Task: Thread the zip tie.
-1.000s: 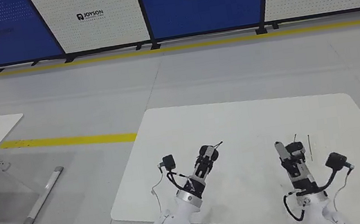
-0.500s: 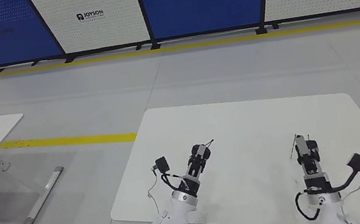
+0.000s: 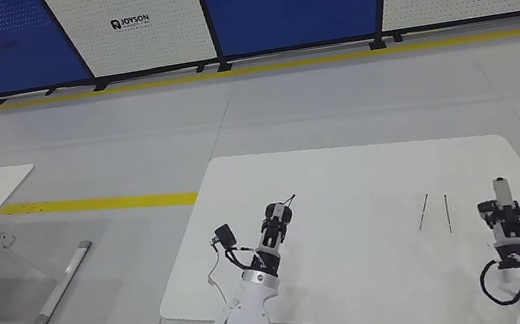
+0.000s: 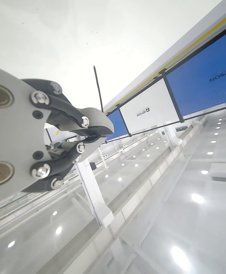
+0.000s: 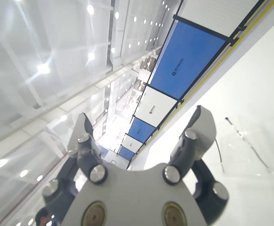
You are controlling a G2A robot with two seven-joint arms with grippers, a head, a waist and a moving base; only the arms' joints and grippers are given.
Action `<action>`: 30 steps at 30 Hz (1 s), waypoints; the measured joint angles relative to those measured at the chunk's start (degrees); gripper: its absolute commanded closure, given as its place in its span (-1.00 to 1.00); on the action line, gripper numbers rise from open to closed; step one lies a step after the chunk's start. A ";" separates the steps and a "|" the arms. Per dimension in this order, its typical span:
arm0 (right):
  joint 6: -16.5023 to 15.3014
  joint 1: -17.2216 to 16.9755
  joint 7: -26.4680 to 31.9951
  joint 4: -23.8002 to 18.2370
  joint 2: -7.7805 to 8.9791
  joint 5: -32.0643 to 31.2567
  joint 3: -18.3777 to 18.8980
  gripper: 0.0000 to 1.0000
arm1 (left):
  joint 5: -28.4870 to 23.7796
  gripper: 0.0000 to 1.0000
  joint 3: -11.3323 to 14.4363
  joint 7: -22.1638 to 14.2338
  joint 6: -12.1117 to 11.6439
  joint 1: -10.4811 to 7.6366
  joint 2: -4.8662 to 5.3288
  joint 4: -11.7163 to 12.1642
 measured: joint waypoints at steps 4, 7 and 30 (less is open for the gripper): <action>1.98 -0.01 -1.41 0.23 -0.26 4.56 2.16 -1.00 | -1.67 1.00 -0.11 0.31 0.82 -0.79 -0.26 0.41; 2.68 0.23 -1.92 0.40 -0.34 5.31 2.26 -1.00 | -2.20 1.00 -0.01 0.44 1.24 -1.20 -0.37 0.73; 2.58 0.21 -1.85 0.38 -0.33 5.12 2.23 -1.00 | -2.17 1.00 -0.02 0.43 1.21 -1.17 -0.36 0.70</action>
